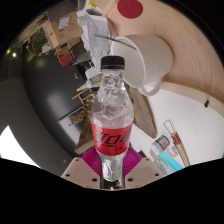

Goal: Pour water

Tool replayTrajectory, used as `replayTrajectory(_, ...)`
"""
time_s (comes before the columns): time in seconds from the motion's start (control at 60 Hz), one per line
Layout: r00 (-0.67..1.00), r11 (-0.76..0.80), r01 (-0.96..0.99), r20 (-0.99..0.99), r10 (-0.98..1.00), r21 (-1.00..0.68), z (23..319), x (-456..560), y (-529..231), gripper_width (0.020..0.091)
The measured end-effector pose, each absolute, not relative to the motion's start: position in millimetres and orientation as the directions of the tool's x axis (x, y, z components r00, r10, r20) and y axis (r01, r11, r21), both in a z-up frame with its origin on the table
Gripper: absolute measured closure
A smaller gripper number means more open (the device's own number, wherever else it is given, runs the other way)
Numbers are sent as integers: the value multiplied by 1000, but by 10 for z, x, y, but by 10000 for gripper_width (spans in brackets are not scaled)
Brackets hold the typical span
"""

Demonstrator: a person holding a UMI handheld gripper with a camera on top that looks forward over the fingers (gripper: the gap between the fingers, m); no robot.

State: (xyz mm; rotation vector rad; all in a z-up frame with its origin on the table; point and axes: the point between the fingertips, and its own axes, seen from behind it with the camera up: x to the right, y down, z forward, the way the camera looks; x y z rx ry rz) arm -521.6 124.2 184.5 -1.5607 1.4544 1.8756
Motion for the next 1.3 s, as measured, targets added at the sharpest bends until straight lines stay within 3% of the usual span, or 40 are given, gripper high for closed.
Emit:
replayTrajectory(0.217, -198, -549, -765, -934, -296, 336, 2004, -5230, 1148, 873)
replayTrajectory(0.4, 160, -638, -757, -987, 29, -142, 2656, -4938, 1105, 870)
replayTrajectory(0.6, 603, -438, -587, -729, 323, -680, 3235, -4135, 1251, 870)
replayTrajectory(0.7, 771, -313, -433, -527, 358, -845, 3254, -3623, 1342, 872)
replayTrajectory(0.85, 920, -223, -205, -265, 289, -953, 2868, -2878, 1536, 872)
replayTrajectory(0.983, 966, -229, -46, -102, 238, -972, 2251, -2423, 1669, 872)
replayTrajectory(1.133, 975, -303, 12, -56, 217, -953, 1494, -2239, 1774, 871)
replayTrajectory(1.3, 976, -371, 10, -72, 205, -929, 926, -2197, 1820, 871)
